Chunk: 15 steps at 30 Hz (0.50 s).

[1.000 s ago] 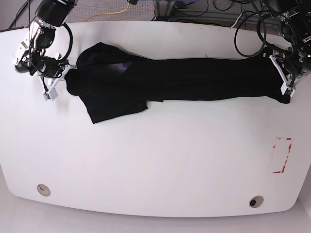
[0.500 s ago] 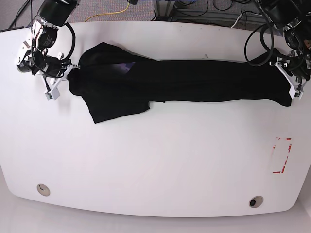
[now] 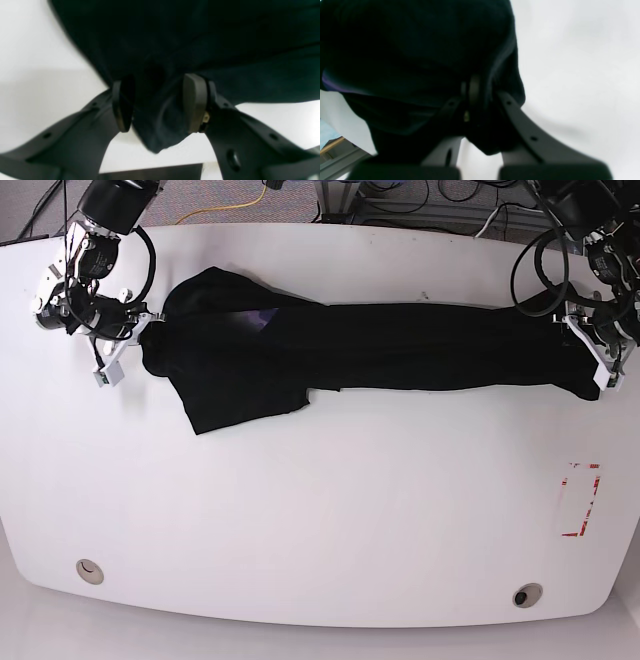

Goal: Layout the t-shirt on the table in an organized manner, then fold the t-shirt properly

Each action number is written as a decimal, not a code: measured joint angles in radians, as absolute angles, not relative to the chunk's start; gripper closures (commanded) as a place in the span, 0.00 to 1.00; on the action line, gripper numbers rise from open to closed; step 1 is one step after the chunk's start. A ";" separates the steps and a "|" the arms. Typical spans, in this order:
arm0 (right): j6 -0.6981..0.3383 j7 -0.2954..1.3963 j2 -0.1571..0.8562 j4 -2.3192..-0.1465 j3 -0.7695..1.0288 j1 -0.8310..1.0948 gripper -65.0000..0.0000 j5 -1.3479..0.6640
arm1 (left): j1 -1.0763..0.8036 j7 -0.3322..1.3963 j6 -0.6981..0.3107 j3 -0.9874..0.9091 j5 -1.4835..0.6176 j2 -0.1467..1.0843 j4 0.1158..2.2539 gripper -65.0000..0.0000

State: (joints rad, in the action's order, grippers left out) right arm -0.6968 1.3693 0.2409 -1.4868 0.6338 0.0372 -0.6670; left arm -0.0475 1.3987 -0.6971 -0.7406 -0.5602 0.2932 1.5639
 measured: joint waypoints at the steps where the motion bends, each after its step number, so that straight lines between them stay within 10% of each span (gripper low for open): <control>1: -0.697 1.369 0.241 -1.487 0.634 0.037 1.00 -0.667 | -0.051 1.400 -0.697 -0.748 -0.583 0.304 1.564 0.55; 15: -0.697 1.370 0.238 -1.487 0.634 0.037 1.00 -0.666 | -0.053 1.403 -0.697 -0.777 -0.640 0.361 1.560 0.55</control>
